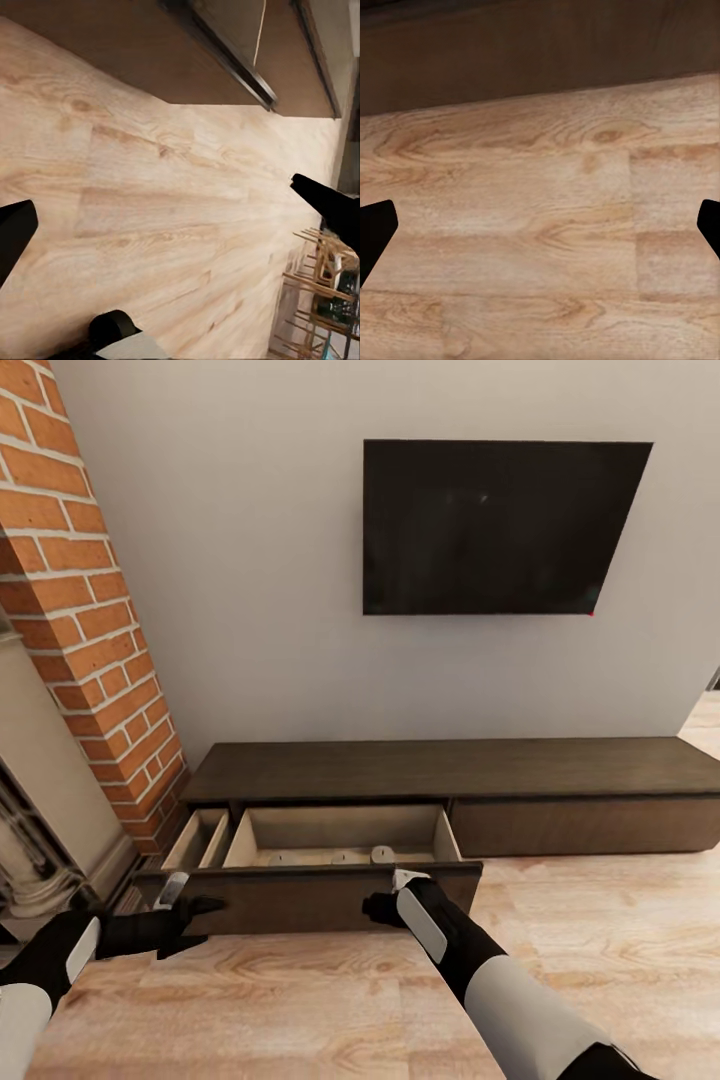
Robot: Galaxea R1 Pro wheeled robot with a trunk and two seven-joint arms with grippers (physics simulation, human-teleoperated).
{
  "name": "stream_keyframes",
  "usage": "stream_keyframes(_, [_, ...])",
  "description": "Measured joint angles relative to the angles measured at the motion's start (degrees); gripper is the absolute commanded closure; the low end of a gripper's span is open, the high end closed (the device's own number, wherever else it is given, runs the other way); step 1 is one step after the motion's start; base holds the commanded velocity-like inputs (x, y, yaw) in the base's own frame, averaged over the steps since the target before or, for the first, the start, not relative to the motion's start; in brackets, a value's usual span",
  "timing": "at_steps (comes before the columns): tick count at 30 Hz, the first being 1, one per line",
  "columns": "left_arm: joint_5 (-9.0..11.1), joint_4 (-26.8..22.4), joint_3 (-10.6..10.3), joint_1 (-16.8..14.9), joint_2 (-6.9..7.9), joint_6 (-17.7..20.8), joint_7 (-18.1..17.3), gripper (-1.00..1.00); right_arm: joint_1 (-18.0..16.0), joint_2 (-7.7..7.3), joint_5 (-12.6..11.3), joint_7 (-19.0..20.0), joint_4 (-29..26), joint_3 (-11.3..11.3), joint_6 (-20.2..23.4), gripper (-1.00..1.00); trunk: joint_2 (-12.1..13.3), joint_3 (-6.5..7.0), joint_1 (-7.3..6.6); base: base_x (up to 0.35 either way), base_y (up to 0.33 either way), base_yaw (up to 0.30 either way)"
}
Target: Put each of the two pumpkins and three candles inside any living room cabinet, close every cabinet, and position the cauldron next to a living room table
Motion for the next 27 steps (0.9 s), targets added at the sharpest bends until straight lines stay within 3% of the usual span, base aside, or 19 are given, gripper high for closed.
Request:
stream_keyframes(4, [0.21, 0.19, 0.17, 0.0, -1.42, -5.38, 8.5, -1.0, 0.21, 0.0, 0.04, 0.02, 0.13, -0.06, -0.08, -1.0, -1.6, -0.72, 0.88, 0.0, 0.0, 0.0])
stream_keyframes(8, [0.42, 0.34, 0.37, 0.0, -5.18, -12.48, 22.01, -1.0, 0.07, 0.0, 0.21, 0.18, 0.39, 0.37, -2.48, -1.0, -3.21, -1.44, 1.76, 0.0, 0.0, 0.0])
stream_keyframes(10, [0.43, 0.35, 0.4, 0.0, -6.84, -15.27, 26.8, -1.0, 0.01, 0.0, 0.28, 0.39, 0.51, 0.53, -3.66, -1.0, -4.01, -1.8, 2.2, 0.0, 0.0, 0.0])
stream_keyframes(14, [0.38, 1.37, 0.39, -0.05, -10.87, -25.24, 40.29, -1.0, -0.04, 0.0, 0.71, 0.96, 0.74, 0.96, -5.08, -1.0, -5.61, -2.51, 3.08, 0.0, 0.0, 0.0])
stream_keyframes(18, [0.32, 5.82, 0.27, -0.07, -12.94, -34.85, 50.64, -1.0, -0.04, -0.7, 3.44, 1.11, 1.27, 1.95, -5.98, -1.0, -7.22, -3.23, 3.95, 0.0, 0.0, 0.0])
stream_keyframes(22, [0.15, 8.24, 0.19, -0.07, -14.94, -39.65, 54.43, -1.0, -0.04, -0.97, 5.47, 1.79, 5.45, 2.24, -8.38, -1.0, -8.82, -3.95, 4.83, 0.0, 0.0, 0.0])
stream_keyframes(27, [0.07, 8.9, 0.1, -0.06, -16.24, -41.94, 55.36, -1.0, -0.04, -1.09, 6.2, 6.28, 9.29, 2.35, -11.36, -1.0, -10.83, -4.85, 5.93, 0.0, 0.0, 0.0])
